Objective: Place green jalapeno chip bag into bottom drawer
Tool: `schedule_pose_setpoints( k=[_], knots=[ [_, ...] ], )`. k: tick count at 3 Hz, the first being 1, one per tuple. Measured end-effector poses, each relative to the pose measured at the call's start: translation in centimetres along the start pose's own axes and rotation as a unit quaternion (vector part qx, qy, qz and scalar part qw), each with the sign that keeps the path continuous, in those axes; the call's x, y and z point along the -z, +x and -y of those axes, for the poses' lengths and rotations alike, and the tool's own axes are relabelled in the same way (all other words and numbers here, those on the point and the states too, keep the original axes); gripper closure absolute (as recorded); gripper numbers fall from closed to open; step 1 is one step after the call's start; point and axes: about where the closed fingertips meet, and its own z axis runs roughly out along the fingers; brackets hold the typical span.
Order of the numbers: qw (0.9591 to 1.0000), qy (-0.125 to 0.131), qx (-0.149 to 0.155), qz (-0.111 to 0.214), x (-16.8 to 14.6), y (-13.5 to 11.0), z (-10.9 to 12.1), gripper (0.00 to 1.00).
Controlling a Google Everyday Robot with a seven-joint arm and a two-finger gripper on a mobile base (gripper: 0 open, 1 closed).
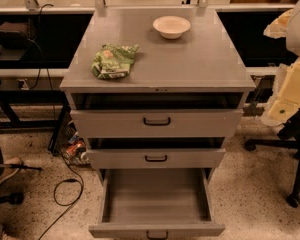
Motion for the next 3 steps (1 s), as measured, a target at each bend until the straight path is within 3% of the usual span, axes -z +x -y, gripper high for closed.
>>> schedule_pose_setpoints(
  k=[1, 2, 3],
  knots=[
    [1.0, 0.001, -0.001, 0.002, 0.0, -0.2, 0.1, 0.0],
    [0.9997, -0.006, -0.015, 0.017, -1.5, -1.9, 0.6, 0.0],
    [0.9961, -0.029, -0.056, 0.063, -5.4, -6.2, 1.7, 0.0]
  ],
)
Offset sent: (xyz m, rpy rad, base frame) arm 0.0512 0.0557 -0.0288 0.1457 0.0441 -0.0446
